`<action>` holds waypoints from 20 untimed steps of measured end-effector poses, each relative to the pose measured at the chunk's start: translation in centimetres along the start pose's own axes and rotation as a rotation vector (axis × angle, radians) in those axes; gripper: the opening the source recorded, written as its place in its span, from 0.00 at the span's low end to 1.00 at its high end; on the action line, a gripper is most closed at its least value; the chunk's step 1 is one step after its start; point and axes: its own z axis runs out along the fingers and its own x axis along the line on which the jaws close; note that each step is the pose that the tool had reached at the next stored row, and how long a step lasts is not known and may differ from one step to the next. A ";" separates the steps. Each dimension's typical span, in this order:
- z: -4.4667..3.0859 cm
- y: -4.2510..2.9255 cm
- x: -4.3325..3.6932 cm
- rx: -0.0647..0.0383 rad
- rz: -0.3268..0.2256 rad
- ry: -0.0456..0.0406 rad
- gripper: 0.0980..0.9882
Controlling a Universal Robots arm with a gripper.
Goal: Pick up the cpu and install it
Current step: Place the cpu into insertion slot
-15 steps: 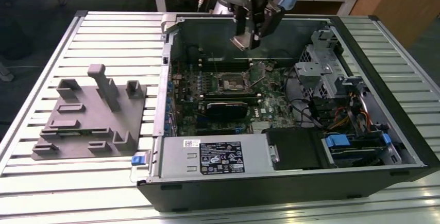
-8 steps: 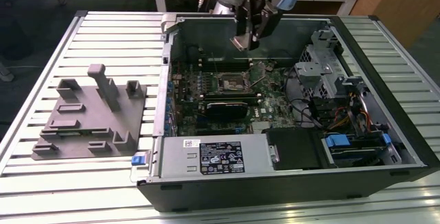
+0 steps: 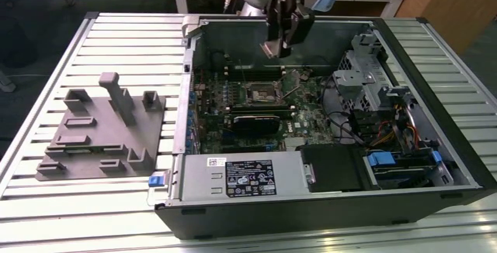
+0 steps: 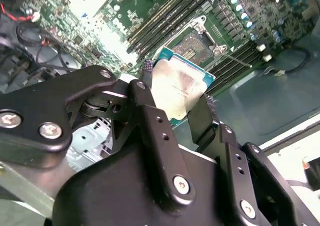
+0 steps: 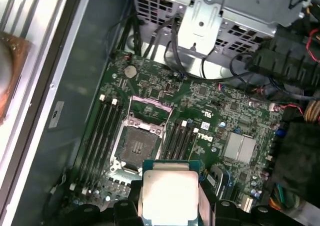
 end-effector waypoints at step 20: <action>1.84 0.30 1.37 0.004 0.216 -0.0047 0.49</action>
